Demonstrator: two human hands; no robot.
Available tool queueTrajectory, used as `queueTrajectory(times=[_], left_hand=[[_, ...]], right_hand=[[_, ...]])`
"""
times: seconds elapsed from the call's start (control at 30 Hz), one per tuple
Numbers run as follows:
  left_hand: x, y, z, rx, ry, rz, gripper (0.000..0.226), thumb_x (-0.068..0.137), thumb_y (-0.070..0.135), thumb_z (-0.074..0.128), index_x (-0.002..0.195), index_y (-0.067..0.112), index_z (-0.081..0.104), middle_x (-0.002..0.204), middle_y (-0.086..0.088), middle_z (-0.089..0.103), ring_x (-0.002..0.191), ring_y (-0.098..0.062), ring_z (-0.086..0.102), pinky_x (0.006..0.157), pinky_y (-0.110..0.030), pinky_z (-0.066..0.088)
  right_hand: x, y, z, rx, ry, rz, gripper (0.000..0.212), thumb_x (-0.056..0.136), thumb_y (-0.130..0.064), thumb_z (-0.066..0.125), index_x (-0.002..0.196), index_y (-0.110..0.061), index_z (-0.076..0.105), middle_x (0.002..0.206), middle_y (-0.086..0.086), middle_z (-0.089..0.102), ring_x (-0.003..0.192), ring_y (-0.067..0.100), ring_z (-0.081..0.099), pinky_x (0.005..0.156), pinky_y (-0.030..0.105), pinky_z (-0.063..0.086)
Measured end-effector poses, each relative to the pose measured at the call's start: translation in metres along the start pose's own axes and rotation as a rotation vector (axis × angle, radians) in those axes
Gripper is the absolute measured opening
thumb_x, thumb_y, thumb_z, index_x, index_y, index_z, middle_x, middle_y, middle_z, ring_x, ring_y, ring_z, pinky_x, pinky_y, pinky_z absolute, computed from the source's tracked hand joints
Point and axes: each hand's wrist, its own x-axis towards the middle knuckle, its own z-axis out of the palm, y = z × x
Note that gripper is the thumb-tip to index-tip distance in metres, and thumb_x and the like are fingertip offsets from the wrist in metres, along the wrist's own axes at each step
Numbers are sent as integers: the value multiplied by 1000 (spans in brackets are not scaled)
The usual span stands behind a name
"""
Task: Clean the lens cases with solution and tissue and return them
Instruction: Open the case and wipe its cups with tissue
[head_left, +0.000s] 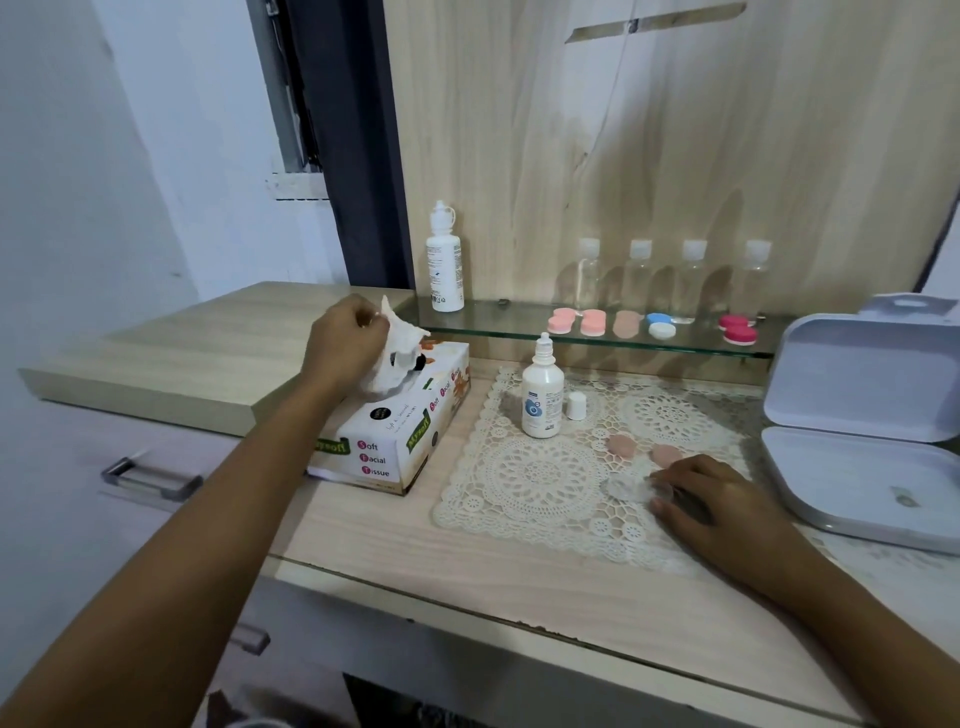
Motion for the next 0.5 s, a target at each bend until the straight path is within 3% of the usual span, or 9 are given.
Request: queueTrajectory(times=[0.1,0.3,0.4,0.5], left_hand=[[-1,5,-3,-194,-2,13,10,95,19,46,98,15,55,98,0,56,90,-16,51,71,-25,40],[-4,19,-8,-349,-4,69,9,97,22,46,95,15,51,94,-4,59,81,-15,53,66,-26,43],[-16,35,-6,-341,-91,128,10,98,18,43,99,15,53,87,4,55,73,-6,51,57,-11,41],[-35,51,3,-309,-246,158,15,100,16,40,100,16,55,84,3,56,69,-8,49,56,-15,40]], right_hand=[[0,0,0,2,-6,2,25,85,-27,65,107,-17,68,100,-11,53,93,7,50,81,22,36],[0,-1,0,-1,-8,10,26,86,-33,61,107,-17,68,103,-7,58,94,10,52,80,21,36],[0,-3,0,1,-10,18,26,86,-29,63,109,-17,67,105,-6,58,95,9,51,80,21,35],[0,-3,-1,-8,-14,22,28,86,-31,62,111,-18,66,108,-5,59,95,7,48,80,21,35]])
